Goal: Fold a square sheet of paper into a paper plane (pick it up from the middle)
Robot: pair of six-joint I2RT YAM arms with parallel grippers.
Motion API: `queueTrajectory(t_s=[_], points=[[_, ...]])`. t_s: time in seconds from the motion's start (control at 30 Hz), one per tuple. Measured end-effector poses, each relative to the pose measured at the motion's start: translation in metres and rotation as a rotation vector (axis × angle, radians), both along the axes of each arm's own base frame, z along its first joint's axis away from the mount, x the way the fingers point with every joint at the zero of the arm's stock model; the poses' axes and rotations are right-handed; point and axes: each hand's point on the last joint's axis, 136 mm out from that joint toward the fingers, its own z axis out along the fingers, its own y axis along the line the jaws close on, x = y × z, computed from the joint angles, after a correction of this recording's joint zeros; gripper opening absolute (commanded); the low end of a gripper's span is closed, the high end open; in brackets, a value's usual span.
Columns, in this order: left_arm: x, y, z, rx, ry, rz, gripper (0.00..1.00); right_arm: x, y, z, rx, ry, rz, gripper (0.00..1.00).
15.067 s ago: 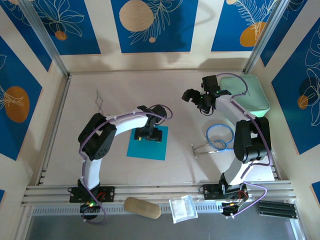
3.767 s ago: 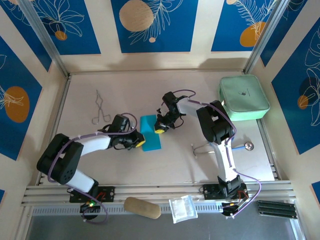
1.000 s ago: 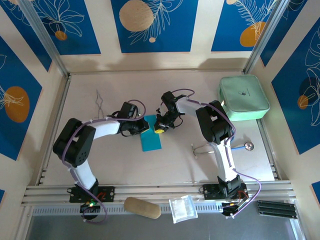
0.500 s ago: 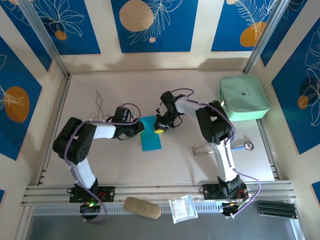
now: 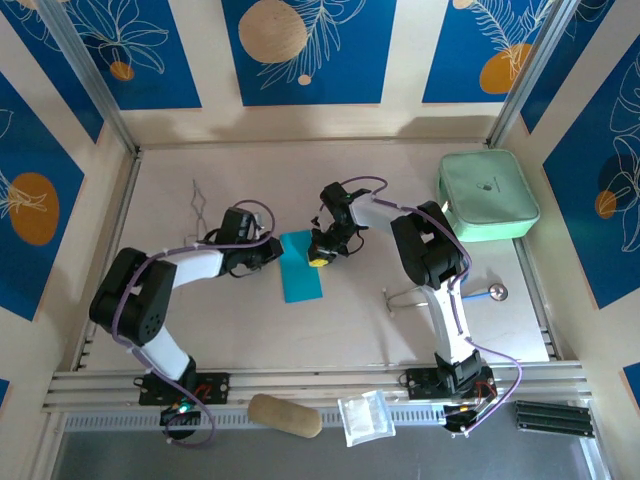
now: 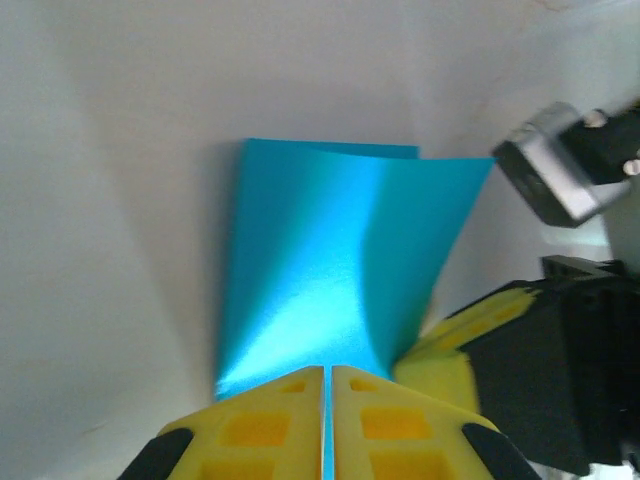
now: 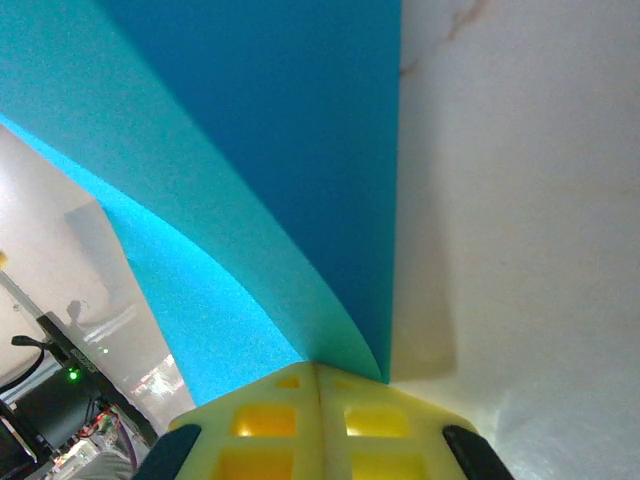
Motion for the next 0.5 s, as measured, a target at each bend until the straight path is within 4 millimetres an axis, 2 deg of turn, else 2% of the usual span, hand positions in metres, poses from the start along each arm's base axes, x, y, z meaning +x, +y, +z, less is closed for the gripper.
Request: queueTrajectory(t_s=[0.07,0.17,0.37,0.5], points=[[0.007,-0.013,-0.001,-0.024,-0.001,-0.015,0.11,0.0,0.0,0.0,0.0,0.0,0.0,0.0],[0.015,-0.019,-0.011,-0.032,0.017,-0.013,0.11,0.0,0.0,0.0,0.0,0.0,0.0,0.0],[0.018,-0.016,-0.032,-0.007,0.062,0.012,0.1,0.0,0.0,0.001,-0.003,-0.001,0.0,0.0],[0.02,-0.012,-0.032,-0.003,0.062,0.024,0.1,0.0,0.0,0.0,-0.013,-0.009,0.009,0.0]])
